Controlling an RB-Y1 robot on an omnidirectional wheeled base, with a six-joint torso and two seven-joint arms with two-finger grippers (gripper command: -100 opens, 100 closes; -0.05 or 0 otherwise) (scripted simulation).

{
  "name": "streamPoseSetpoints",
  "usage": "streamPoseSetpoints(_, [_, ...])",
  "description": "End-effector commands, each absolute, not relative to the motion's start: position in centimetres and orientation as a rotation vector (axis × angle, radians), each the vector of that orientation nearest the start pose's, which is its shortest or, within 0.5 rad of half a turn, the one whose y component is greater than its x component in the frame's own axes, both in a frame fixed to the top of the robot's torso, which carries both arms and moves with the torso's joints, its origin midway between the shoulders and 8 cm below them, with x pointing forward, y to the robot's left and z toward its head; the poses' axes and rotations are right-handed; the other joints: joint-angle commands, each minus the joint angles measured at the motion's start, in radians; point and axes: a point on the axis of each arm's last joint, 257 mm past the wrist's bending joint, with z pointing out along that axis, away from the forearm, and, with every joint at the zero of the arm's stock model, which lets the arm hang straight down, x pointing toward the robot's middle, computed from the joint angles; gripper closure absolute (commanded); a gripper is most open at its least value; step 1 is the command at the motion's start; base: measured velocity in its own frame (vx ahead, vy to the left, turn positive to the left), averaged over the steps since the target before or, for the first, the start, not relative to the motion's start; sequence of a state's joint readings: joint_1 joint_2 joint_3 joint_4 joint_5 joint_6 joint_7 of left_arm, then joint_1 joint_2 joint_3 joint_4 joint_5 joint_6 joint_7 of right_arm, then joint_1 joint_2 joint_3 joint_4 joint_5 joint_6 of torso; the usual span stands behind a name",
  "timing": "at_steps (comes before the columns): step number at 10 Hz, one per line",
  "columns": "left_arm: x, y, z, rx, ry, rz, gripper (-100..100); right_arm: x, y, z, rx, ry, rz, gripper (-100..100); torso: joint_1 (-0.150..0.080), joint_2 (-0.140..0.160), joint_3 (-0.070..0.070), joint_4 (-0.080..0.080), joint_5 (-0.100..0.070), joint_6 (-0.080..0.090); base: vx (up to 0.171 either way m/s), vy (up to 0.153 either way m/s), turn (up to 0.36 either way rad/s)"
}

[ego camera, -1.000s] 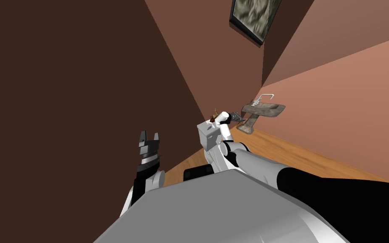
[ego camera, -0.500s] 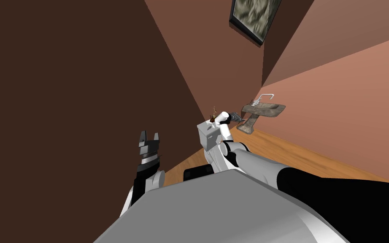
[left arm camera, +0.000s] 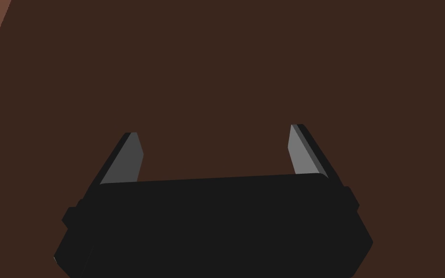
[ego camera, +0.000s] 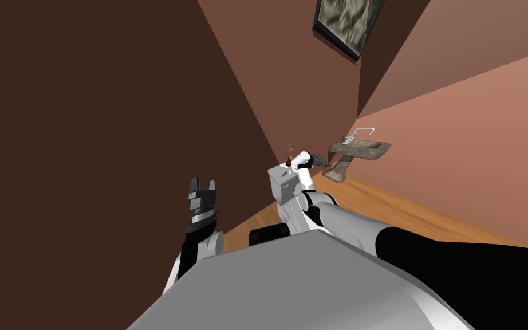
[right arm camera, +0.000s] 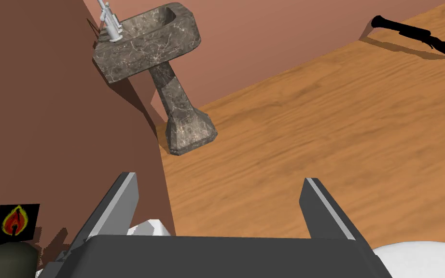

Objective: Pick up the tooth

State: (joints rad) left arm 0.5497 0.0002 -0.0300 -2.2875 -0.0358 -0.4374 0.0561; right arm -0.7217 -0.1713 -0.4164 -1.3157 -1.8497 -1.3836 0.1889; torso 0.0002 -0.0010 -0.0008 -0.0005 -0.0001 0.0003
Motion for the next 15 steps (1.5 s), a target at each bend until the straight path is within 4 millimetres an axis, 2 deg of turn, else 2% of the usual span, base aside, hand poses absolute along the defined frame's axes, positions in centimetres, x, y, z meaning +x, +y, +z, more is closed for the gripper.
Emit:
streamPoseSetpoints(1, [35.1, 27.3, -0.1, -0.744, 0.686, -1.319, 0, 46.5, -54.6, -9.5, 1.302, -1.636, 1.319, -100, 0.0, 0.0, 0.0, 0.0, 0.0, 0.0, 0.02, -0.007, 0.056])
streamPoseSetpoints(8, [35.1, 27.3, -0.1, -0.744, 0.686, -1.319, 0, 47.4, -53.2, -12.7, 1.45, -1.715, 1.196, -100, 0.0, 0.0, 0.0, 0.0, 0.0, 0.0, 0.007, -0.007, 0.041])
streamPoseSetpoints(15, [35.1, 27.3, -0.1, -0.744, 0.686, -1.319, 0, 50.0, -50.5, -15.4, 1.679, -1.777, 1.102, -100, -0.001, 0.001, 0.0, 0.0, 0.0, 0.0, 0.0, -0.014, 0.064])
